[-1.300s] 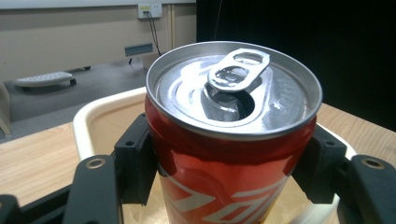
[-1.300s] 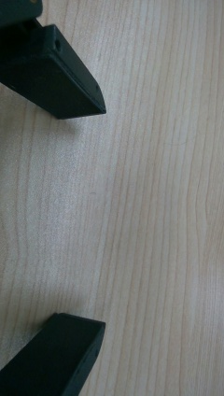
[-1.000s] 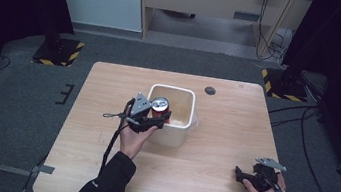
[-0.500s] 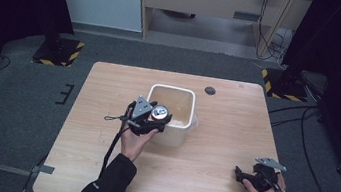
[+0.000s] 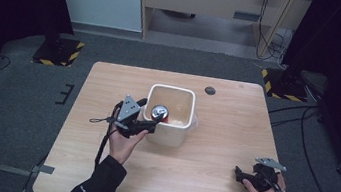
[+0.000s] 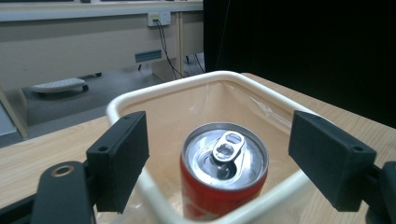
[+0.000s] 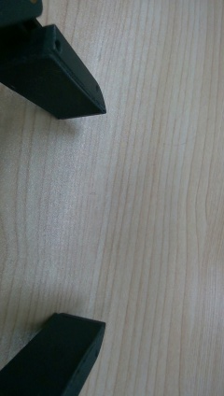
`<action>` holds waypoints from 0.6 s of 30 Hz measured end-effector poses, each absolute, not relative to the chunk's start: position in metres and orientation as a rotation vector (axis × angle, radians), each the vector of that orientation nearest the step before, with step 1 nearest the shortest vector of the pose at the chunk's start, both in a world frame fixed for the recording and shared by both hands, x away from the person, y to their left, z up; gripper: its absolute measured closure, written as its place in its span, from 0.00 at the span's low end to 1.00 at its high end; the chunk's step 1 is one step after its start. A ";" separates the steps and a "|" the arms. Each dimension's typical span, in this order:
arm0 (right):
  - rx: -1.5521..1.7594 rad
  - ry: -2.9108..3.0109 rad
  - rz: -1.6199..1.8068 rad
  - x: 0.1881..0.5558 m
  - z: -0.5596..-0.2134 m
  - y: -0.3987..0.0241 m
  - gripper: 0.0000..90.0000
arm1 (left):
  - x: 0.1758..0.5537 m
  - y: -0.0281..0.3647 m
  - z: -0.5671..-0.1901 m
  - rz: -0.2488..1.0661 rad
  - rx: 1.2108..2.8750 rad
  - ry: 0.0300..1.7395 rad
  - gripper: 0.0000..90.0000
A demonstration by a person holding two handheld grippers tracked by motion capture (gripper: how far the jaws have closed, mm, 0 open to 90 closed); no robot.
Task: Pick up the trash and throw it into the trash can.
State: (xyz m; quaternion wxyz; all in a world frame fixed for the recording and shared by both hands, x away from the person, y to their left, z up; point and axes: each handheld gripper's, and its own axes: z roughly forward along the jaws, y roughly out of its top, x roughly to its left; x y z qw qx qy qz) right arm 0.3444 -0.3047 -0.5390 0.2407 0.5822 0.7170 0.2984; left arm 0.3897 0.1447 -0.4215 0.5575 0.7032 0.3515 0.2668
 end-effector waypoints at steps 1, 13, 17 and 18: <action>1.592 1.962 0.816 0.344 -0.539 -0.305 0.00 | 0.387 0.148 -0.420 0.634 1.658 0.829 0.21; 1.593 1.962 0.816 0.344 -0.539 -0.305 0.00 | 0.363 0.190 -0.438 0.649 1.677 0.902 0.20; 1.594 1.961 0.817 0.344 -0.539 -0.305 0.00 | 0.355 0.205 -0.450 0.653 1.703 0.933 0.19; 1.594 1.961 0.817 0.344 -0.539 -0.305 0.00 | 0.353 0.208 -0.454 0.650 1.706 0.943 0.19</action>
